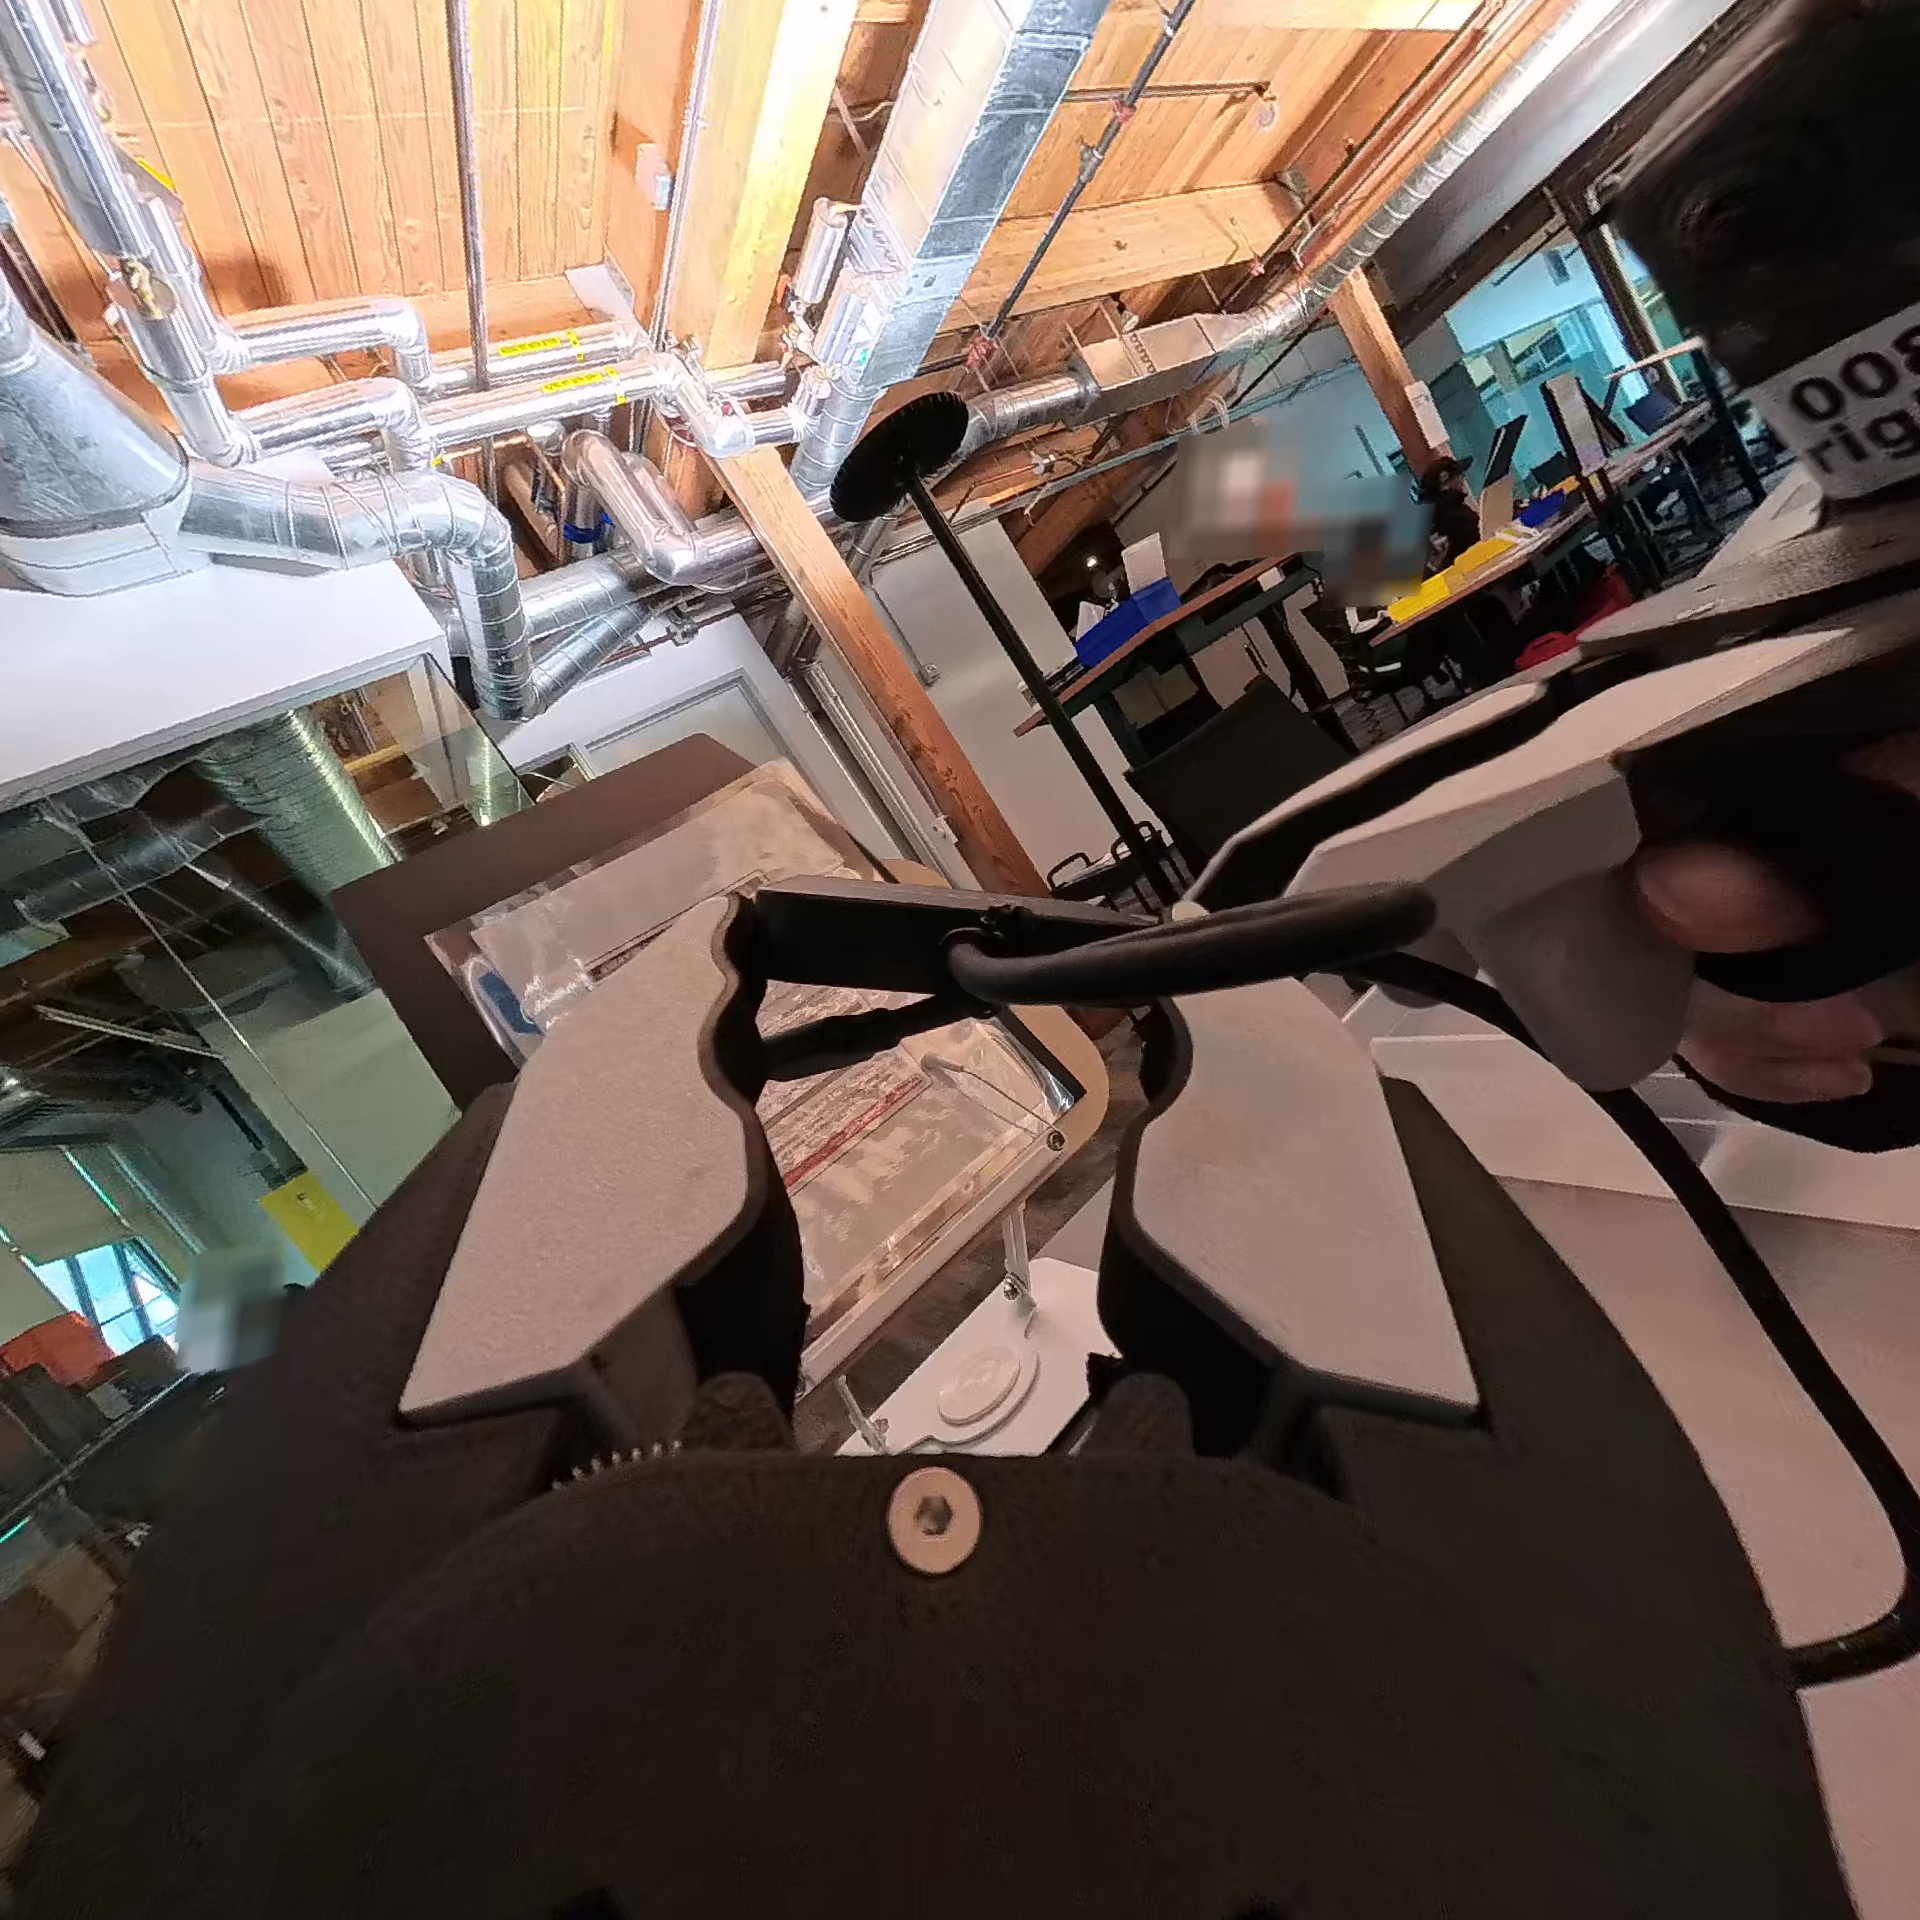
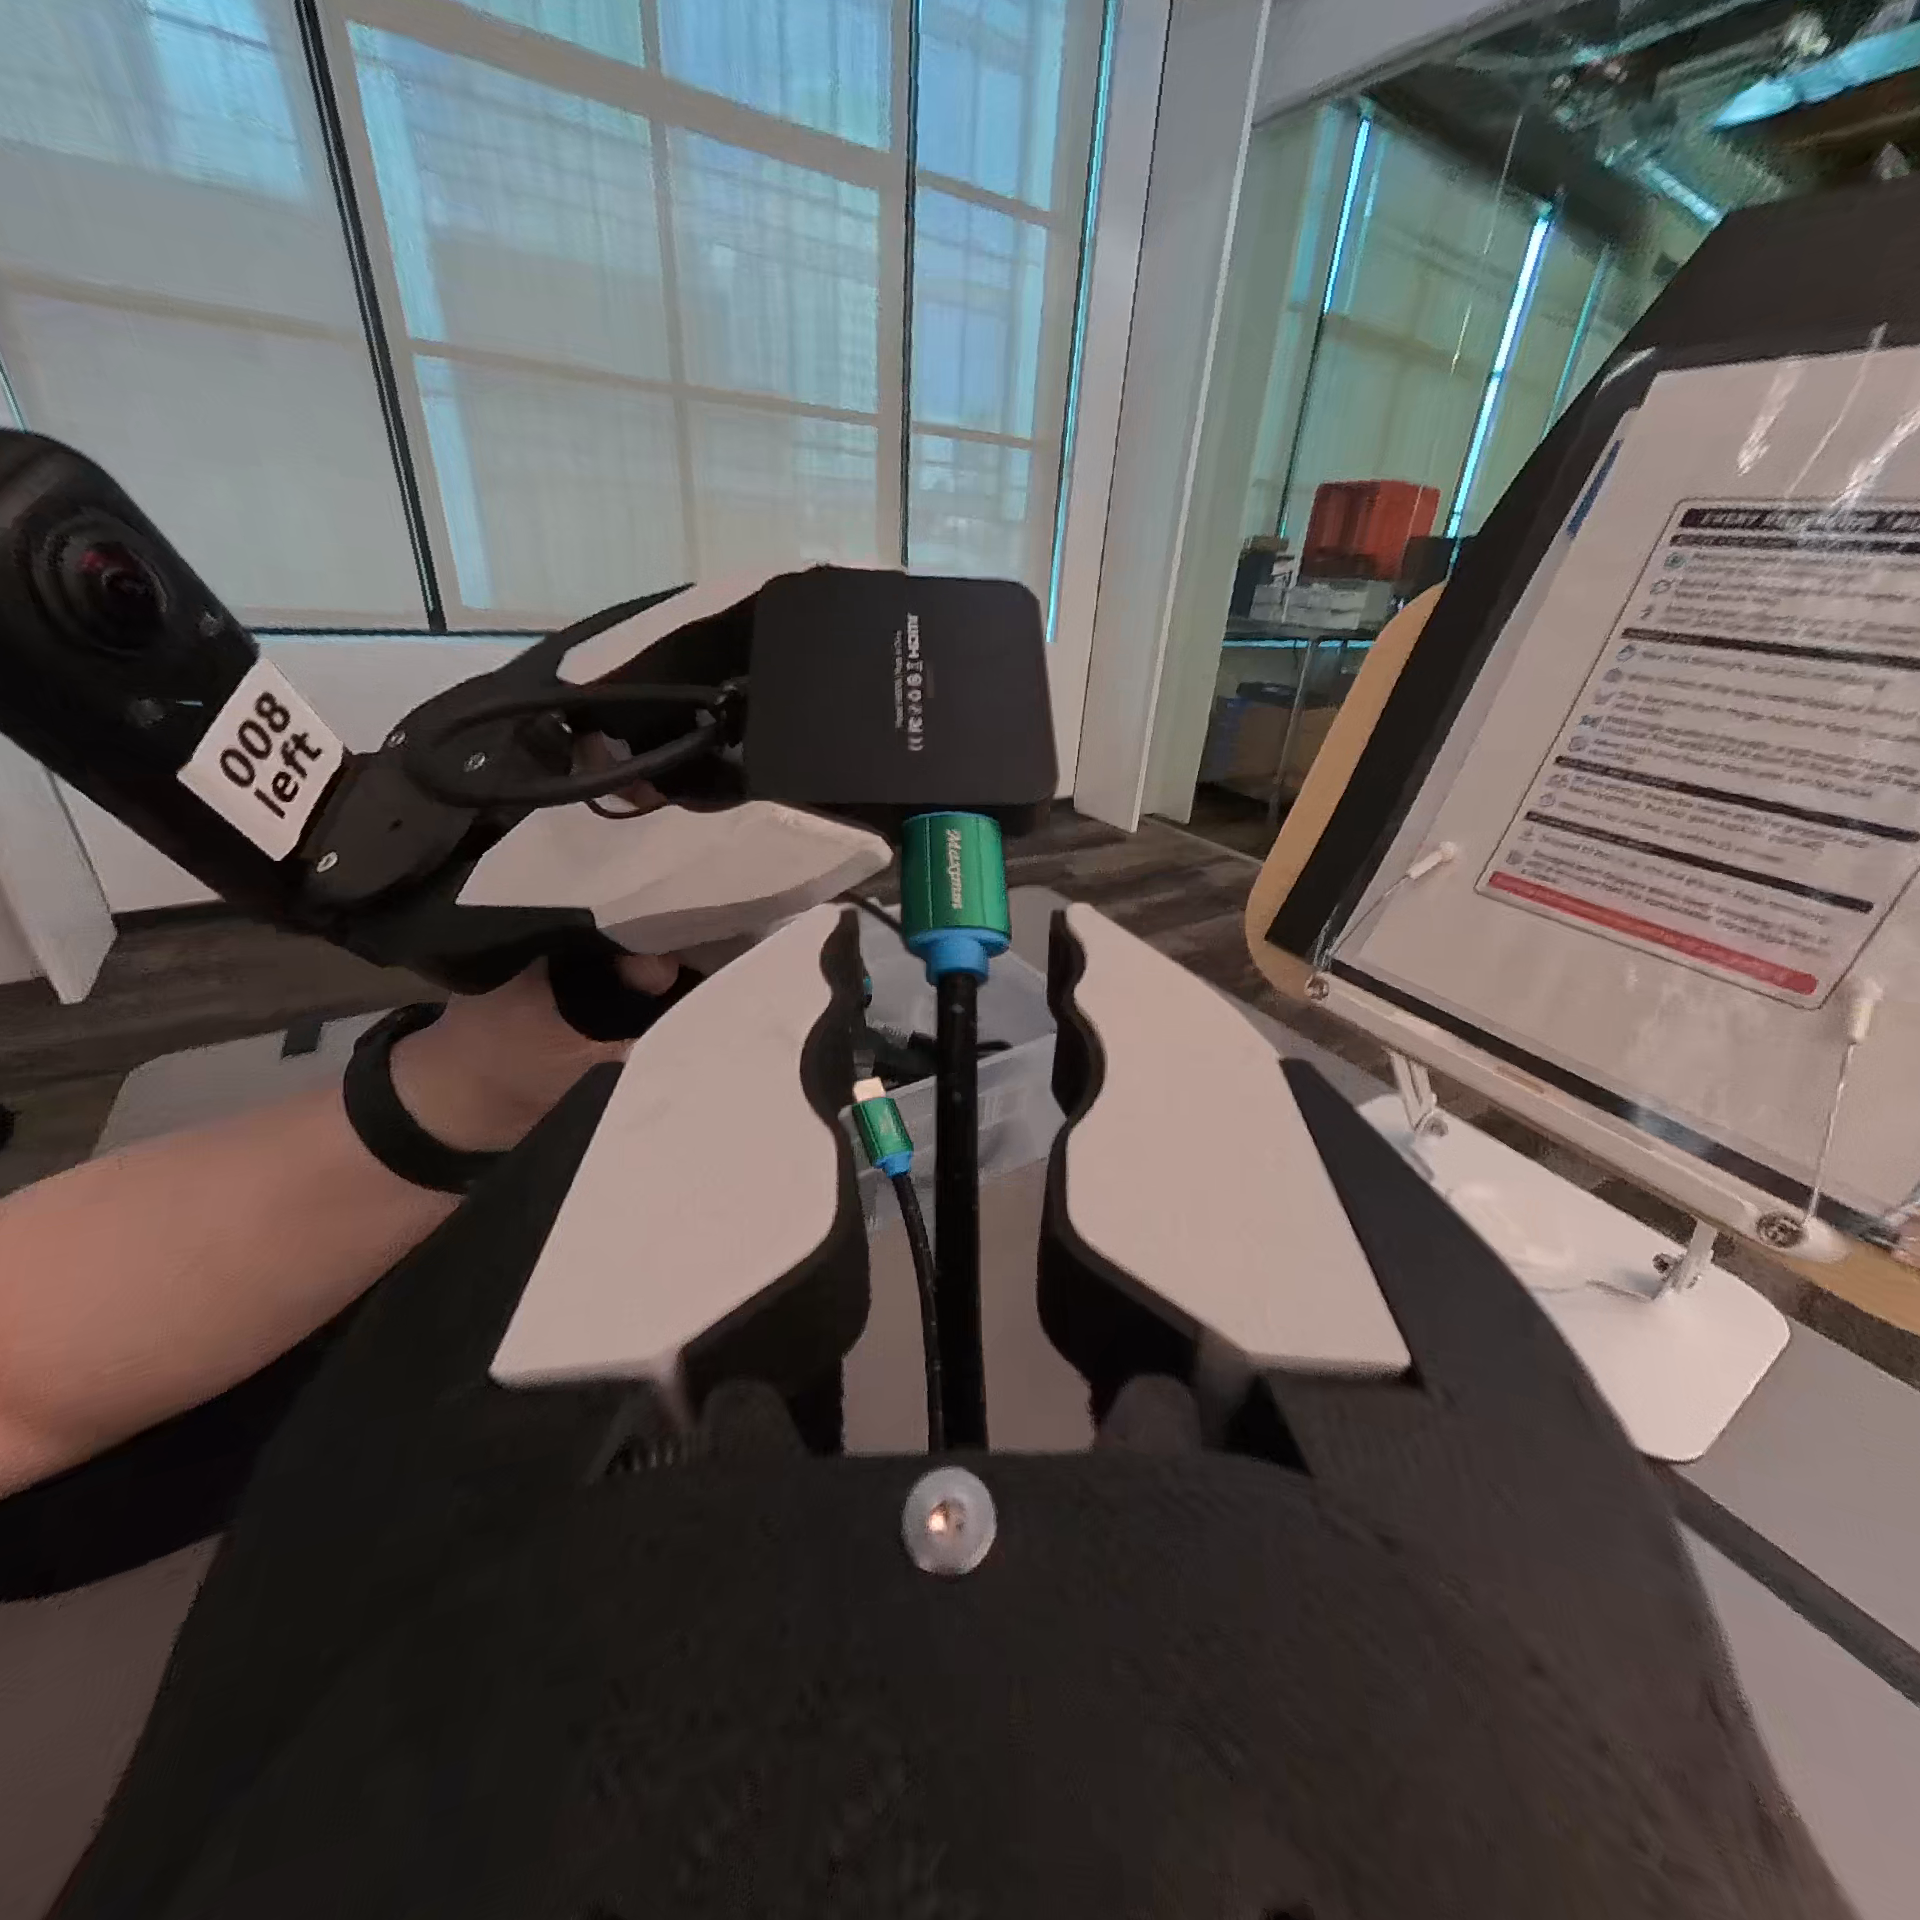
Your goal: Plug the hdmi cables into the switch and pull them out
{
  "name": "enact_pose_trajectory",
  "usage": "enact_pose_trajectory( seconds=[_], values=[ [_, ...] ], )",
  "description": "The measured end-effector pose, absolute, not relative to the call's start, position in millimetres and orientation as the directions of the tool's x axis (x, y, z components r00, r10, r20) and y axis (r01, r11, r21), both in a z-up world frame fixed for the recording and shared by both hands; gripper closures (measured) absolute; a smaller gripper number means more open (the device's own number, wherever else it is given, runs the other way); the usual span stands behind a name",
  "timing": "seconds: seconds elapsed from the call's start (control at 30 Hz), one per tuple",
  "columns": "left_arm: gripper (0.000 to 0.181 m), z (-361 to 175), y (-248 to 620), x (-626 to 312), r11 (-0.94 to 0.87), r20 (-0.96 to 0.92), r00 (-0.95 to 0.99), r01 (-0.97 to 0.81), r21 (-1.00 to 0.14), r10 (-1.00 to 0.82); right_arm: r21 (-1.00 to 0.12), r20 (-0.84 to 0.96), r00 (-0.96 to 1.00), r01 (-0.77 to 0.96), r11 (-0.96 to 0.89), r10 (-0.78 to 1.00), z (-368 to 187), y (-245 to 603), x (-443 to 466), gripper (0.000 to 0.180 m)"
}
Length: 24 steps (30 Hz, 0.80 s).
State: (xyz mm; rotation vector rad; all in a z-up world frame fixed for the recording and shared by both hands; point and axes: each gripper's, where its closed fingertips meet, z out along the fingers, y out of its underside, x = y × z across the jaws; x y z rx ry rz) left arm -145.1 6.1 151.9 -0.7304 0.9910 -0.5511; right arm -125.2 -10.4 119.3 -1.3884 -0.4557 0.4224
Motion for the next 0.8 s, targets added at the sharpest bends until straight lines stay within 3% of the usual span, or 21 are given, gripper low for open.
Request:
enact_pose_trajectory(
  seconds=[0.17,0.53,0.8],
  values=[
    [0.110,147.6,2.7,-139.4,0.643,-0.552,0.436,0.084,-0.762,-0.711,-0.988,0.049,0.845,-0.037,0.149,0.532,118.6,-8.6,-122.0,0.159],
    [0.110,145.7,-0.3,-136.2,0.656,-0.564,0.436,0.083,-0.750,-0.701,-0.990,0.066,0.848,-0.009,0.140,0.526,112.4,-6.0,-122.5,0.158],
    [0.110,141.3,5.4,-133.9,0.627,-0.549,0.414,0.072,-0.775,-0.726,-0.973,0.194,0.903,0.126,0.195,0.384,111.4,-4.0,-118.6,0.159]
  ],
)
